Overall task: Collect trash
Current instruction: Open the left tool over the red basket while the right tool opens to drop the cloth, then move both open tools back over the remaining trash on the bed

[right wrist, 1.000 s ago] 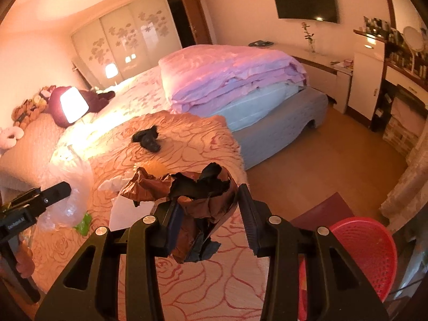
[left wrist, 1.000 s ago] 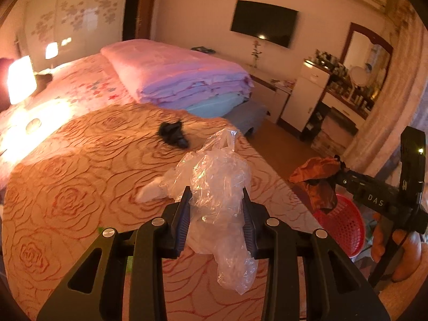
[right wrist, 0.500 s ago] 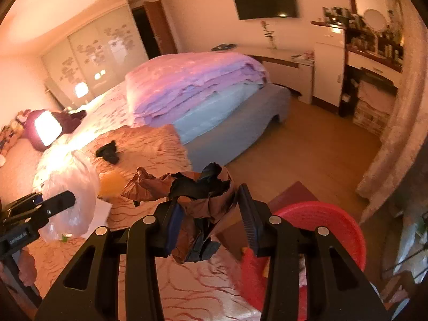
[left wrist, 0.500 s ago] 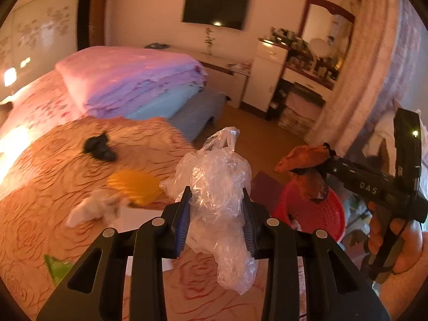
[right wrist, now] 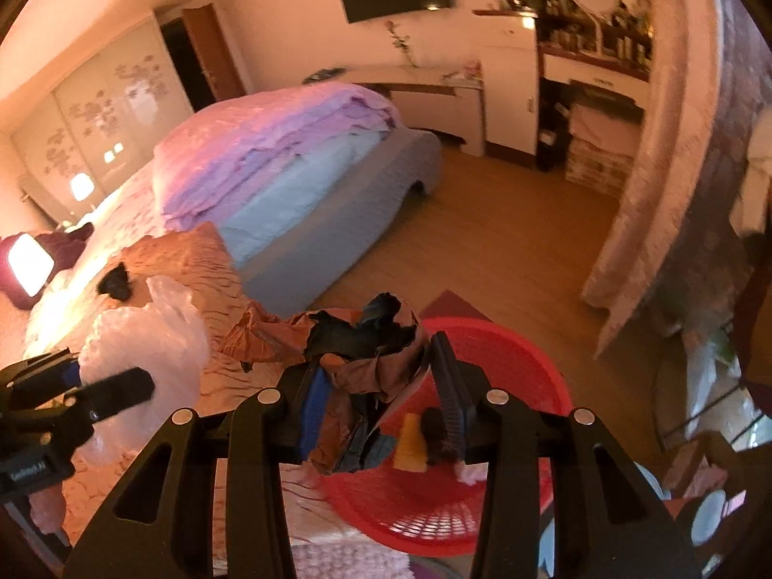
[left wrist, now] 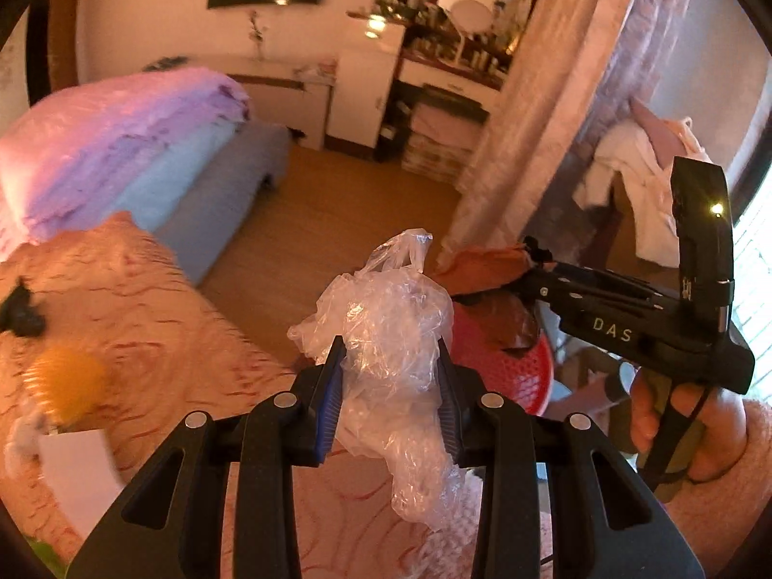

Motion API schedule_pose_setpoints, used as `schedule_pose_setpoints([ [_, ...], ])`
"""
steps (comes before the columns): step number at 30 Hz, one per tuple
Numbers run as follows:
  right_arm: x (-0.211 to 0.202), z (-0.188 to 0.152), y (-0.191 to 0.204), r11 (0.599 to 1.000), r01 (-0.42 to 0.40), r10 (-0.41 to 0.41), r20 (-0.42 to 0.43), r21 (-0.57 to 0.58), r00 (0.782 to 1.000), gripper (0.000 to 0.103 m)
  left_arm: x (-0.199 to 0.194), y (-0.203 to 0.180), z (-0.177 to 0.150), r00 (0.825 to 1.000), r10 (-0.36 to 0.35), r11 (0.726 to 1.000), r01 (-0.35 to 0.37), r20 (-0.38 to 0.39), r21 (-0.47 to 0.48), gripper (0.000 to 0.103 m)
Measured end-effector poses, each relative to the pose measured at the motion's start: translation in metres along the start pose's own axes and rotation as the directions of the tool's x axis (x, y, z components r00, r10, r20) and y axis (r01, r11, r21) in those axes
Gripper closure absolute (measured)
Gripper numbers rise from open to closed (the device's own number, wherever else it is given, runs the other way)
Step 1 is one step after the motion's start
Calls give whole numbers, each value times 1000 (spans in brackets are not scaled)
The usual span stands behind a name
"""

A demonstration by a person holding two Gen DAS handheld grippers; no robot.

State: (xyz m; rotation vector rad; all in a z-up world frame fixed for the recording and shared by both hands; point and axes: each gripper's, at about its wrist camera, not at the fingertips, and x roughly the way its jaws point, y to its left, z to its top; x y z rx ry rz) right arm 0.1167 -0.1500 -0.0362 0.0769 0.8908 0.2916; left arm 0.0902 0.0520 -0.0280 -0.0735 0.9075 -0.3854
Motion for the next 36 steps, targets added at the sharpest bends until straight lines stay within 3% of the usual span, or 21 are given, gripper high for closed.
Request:
schedule_pose_setpoints([
  [11,27,-9,-30,997,31,-27,-66,67,997,62,60,-23,1,991,-60,998,62,-116,13,69],
  [16,32,-11,-40,995,36,-28,-86,94,996,53,71,-22,2,987,-73,997,72,-145,-12,62],
  [20,33,-13,-44,993,38,-28,-92,112,995,44,73,-20,2,986,-76,997,72,-150,-30,47],
  [22,33,-13,-45,993,38,-28,-92,115,995,42,73,-20,2,987,-76,997,71,-145,-33,44],
  [36,26,-7,-40,994,35,-29,-64,103,998,42,50,-6,5,997,-8,999,4,-79,-53,36],
])
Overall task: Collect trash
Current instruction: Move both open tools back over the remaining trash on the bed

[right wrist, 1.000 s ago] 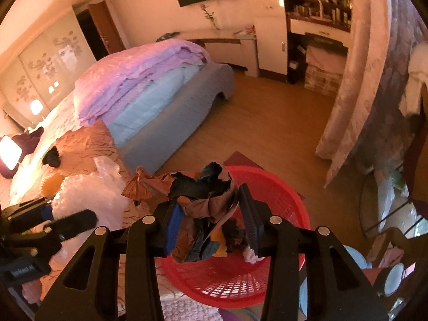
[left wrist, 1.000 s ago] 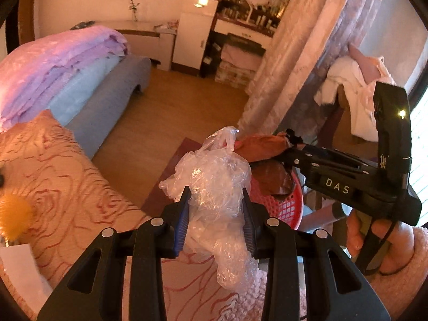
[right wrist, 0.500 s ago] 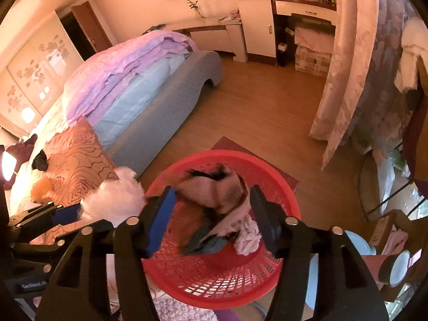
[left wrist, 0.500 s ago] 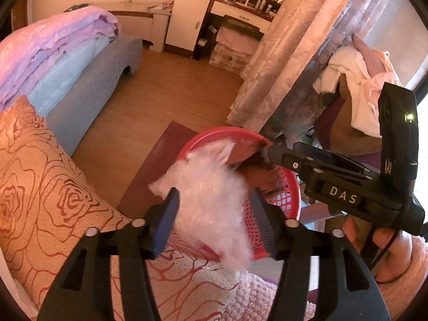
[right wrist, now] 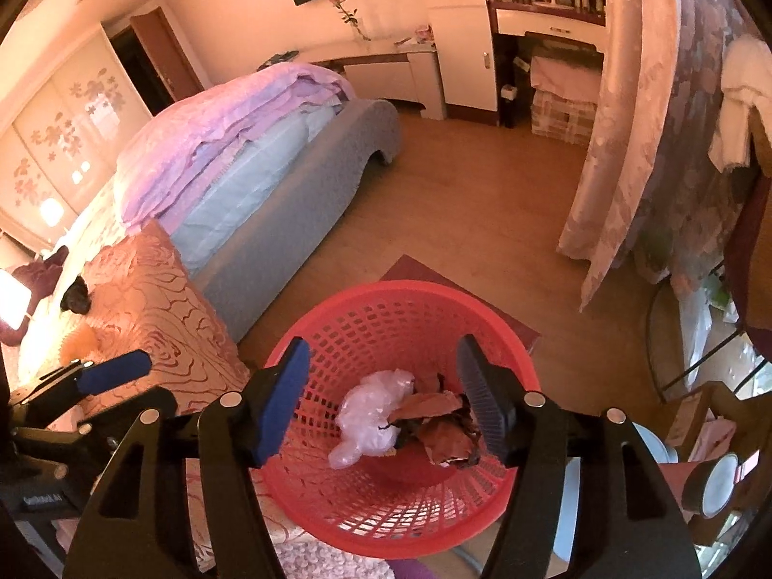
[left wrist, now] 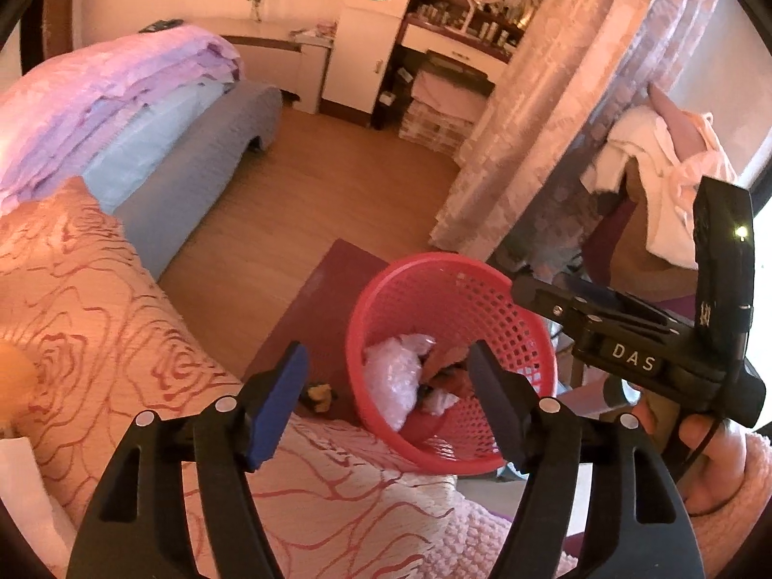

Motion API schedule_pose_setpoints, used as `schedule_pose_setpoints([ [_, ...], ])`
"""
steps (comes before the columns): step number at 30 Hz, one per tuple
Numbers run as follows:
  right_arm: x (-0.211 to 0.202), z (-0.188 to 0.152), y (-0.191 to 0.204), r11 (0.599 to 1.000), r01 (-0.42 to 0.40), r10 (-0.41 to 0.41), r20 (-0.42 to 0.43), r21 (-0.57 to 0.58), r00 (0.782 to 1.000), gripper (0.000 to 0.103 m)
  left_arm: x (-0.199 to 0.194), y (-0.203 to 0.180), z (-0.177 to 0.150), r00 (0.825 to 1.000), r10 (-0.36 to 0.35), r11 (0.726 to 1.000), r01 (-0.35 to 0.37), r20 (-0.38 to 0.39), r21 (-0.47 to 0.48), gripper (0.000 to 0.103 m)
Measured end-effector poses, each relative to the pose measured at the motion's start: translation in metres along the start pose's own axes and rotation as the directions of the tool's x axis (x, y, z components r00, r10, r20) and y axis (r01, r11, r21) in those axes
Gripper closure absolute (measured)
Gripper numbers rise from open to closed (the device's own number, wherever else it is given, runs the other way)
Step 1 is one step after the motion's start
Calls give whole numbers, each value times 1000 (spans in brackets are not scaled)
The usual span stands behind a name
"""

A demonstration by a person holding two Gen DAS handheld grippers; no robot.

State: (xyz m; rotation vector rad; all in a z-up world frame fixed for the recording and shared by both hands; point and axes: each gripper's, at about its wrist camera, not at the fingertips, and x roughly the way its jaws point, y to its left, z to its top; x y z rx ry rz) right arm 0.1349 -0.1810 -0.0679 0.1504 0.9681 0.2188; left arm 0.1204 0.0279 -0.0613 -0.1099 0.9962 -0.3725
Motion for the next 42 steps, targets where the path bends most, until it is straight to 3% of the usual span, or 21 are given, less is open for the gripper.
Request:
schedule_pose_setpoints([
  [10,-7,2,19,999,-30,31,26,-38,999,41,-35,18,-4,992,90,996,-87,90,-35,32],
  [26,-3,2,78,981,-120,122,6,-151,992,41,-77,67,-24,969,201,970,-177,143,-165,31],
  [35,12,-3,133,947,-202,194,-56,-249,979,41,-116,114,-52,934,322,921,-272,154,-280,31],
  [42,14,-8,177,909,-269,251,-96,-319,963,41,-154,164,-84,897,421,849,-340,131,-404,31],
])
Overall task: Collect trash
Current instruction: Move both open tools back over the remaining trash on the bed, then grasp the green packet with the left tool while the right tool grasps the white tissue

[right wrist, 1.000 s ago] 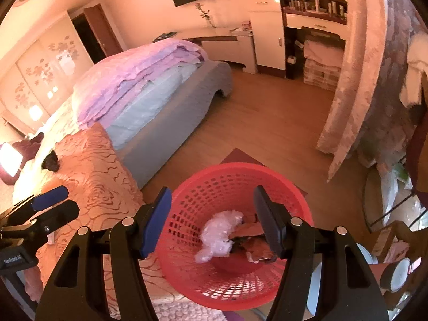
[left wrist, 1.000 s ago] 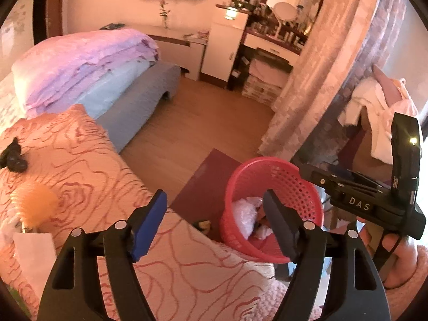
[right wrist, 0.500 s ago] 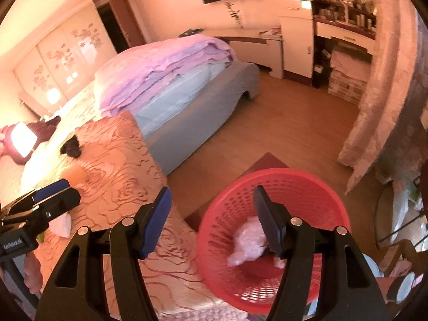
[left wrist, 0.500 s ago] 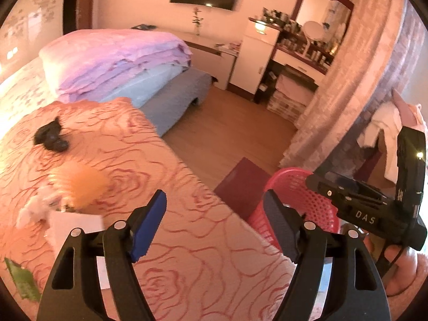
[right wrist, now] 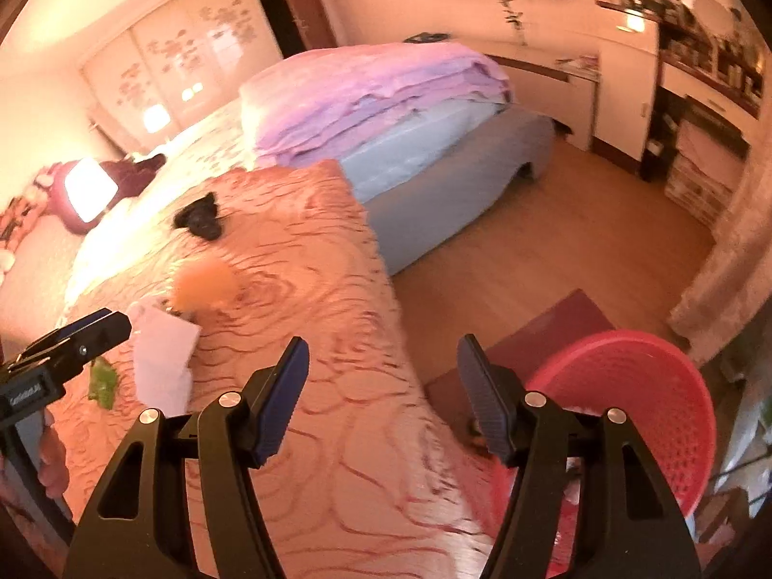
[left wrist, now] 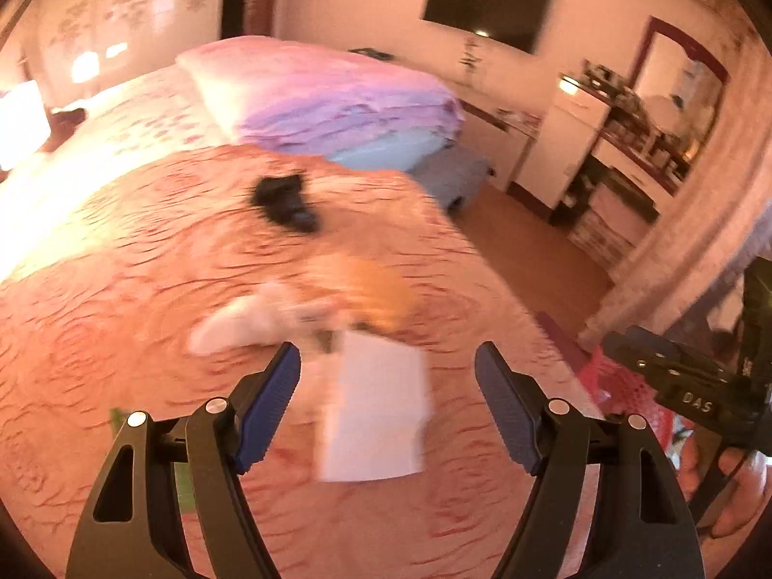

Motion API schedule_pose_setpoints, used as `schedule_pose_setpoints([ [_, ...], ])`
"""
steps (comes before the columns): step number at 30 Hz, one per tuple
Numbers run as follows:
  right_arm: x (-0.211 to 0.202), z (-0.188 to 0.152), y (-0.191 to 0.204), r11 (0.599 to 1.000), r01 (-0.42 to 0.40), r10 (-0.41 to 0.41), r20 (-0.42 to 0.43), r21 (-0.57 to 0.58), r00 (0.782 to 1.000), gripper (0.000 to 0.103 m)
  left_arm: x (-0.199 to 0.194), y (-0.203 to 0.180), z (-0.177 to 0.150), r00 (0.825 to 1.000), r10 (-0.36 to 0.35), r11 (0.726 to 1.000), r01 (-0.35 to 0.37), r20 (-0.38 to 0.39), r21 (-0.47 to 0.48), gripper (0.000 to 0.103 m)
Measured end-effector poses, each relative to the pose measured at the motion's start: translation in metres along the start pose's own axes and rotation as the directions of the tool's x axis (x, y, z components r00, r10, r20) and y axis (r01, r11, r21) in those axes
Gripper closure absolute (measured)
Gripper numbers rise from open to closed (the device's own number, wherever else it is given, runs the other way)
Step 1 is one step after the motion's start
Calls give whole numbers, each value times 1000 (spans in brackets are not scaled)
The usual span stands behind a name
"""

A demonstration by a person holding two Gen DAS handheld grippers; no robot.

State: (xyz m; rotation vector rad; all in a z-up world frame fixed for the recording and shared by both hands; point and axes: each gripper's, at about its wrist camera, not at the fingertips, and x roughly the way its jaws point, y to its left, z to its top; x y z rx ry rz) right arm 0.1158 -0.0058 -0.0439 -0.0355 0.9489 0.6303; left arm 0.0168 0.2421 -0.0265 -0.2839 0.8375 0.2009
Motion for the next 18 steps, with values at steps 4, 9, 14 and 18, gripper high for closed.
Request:
schedule_pose_setpoints([
  [4,7,2,23,998,-35,35,-19,-47,999,41,-11,41,-3,998,64,996,-63,10,-61,31],
  [9,14,2,45,994,-71,67,-43,-87,997,41,-19,81,-17,993,117,986,-117,-11,-118,30],
  [14,20,0,65,988,-97,90,-62,-123,994,40,-21,103,-37,991,127,979,-134,-52,-156,29],
  [18,27,-2,77,983,-114,103,-83,-142,991,40,-18,109,-50,990,120,977,-131,-73,-171,29],
])
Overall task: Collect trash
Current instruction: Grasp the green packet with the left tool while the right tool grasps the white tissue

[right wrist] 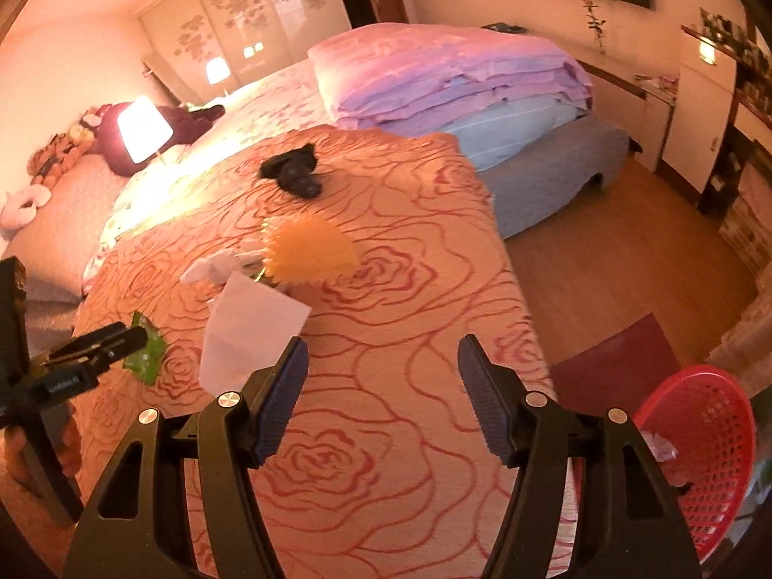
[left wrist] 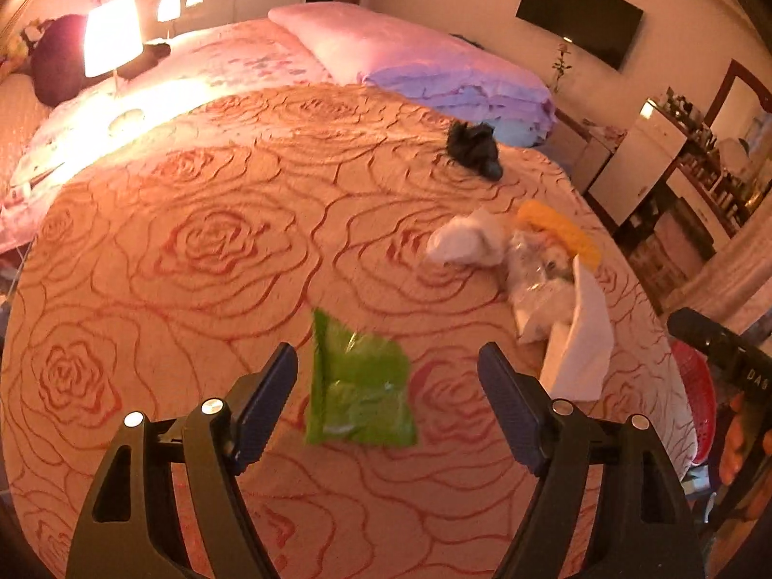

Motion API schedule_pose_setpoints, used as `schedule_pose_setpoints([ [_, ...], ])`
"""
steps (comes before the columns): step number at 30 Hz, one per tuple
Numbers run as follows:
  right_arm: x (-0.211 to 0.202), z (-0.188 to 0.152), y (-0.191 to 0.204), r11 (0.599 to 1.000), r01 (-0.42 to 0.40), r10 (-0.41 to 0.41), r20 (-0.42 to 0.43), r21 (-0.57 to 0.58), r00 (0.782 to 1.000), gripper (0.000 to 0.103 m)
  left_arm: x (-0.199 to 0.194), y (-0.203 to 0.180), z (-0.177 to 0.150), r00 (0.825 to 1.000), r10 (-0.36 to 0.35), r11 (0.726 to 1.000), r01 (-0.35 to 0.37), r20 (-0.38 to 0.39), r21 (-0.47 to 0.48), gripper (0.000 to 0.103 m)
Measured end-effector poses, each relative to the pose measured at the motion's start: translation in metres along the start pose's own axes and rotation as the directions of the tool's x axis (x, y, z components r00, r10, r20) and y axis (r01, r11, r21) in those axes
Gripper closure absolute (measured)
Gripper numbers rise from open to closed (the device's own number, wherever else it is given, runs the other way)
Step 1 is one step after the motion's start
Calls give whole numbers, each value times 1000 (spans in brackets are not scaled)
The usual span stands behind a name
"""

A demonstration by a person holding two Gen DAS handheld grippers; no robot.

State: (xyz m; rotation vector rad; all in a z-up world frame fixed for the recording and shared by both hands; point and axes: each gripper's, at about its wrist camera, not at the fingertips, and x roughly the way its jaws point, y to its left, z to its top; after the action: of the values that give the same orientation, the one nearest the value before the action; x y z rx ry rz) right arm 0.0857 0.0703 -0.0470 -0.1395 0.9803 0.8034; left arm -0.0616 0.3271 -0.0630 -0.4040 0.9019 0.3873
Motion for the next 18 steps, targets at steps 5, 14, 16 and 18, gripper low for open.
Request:
schedule_pose_setpoints([
  [5,5,-2,12,1000,-13,13,-11,-25,1000,41,6,7,-6,1000,7,1000,-7,-5,-22,29],
  [14,13,-5,26,998,-29,28,-32,-53,999,41,10,5,-11,1000,22,1000,-22,-4,3,64],
  [16,15,-6,32,997,-35,33,-37,-66,999,41,9,8,-11,1000,15,1000,-15,-4,-8,64],
  [18,18,-7,37,996,-44,41,-41,-77,998,41,9,9,-11,1000,11,1000,-11,-2,-12,65],
])
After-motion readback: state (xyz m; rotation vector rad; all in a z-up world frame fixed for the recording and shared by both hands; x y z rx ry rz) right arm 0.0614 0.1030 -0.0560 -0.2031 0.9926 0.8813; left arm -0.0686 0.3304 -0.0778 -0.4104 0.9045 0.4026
